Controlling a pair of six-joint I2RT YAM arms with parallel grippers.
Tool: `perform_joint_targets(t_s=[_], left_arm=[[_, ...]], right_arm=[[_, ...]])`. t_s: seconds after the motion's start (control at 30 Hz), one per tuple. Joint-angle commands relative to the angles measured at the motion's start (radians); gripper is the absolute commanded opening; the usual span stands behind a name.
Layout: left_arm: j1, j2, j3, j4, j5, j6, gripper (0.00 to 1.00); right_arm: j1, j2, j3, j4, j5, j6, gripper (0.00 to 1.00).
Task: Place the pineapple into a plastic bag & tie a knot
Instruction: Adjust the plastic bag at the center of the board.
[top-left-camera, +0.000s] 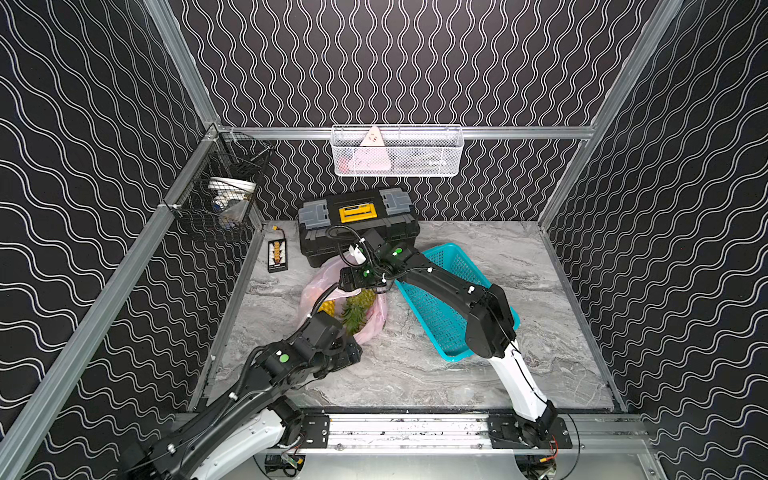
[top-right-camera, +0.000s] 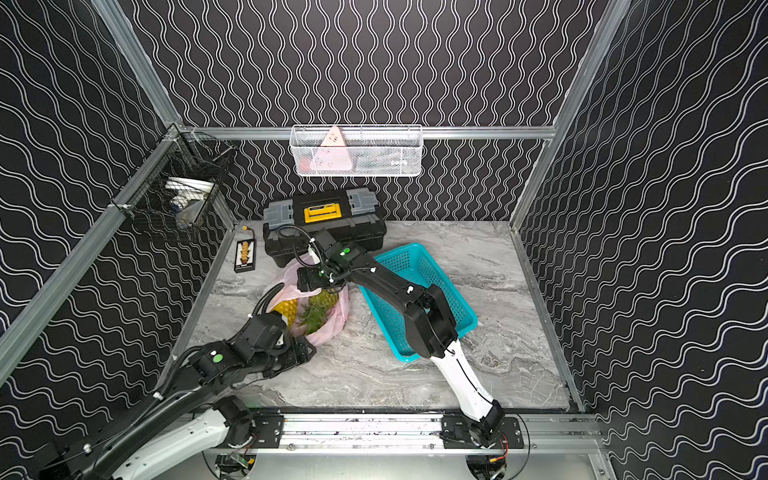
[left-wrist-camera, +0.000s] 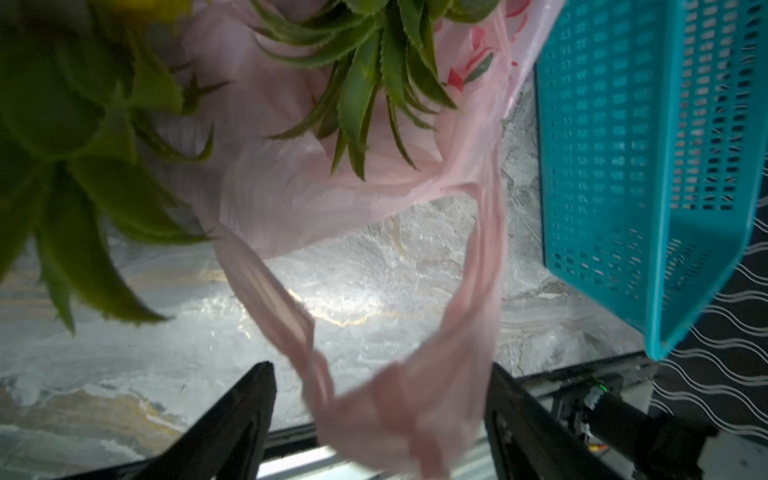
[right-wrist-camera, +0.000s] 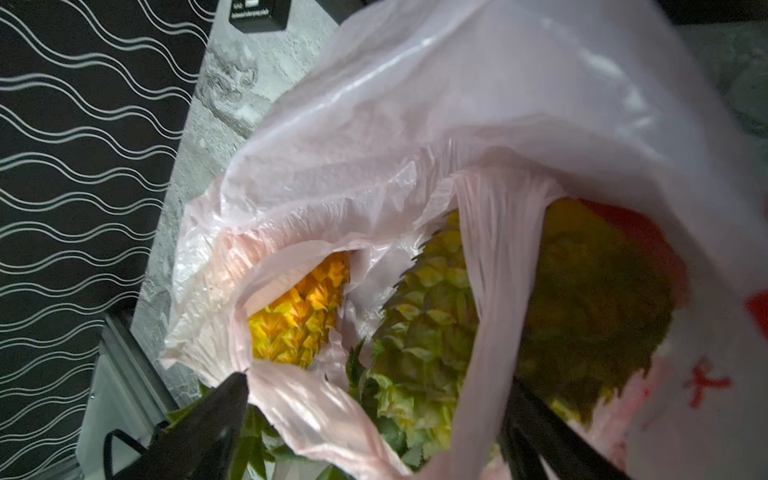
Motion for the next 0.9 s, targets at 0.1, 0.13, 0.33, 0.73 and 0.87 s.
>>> perform_joint_targets(t_s=[0.1, 0.13, 0.33, 0.73, 0.87], left_arm=[[-0.002, 0.191, 0.071, 0.135, -0.202, 0.108, 0.82], [-0.002, 0.217, 0.083, 0.139, -0.228, 0.119, 0.79], [-0.002, 0.209, 0.141, 0.143, -0.377, 0.193, 0.00], [0.000, 0.073, 0.537, -0.101, -0.688, 0.434, 0.00], [-0.001, 0.089, 0.791, -0.048, -0.818, 0.611, 0.00]], right_arm=[[-0.013, 0.009, -0.034, 0.046, -0.057, 0.100, 0.62], [-0.015, 0.009, -0.036, 0.050, -0.062, 0.101, 0.56], [-0.034, -0.044, -0.090, 0.101, -0.109, 0.126, 0.07], [-0.043, -0.284, -0.002, -0.030, -0.083, 0.062, 0.00], [-0.072, -0.344, 0.173, -0.160, -0.019, 0.010, 0.00]])
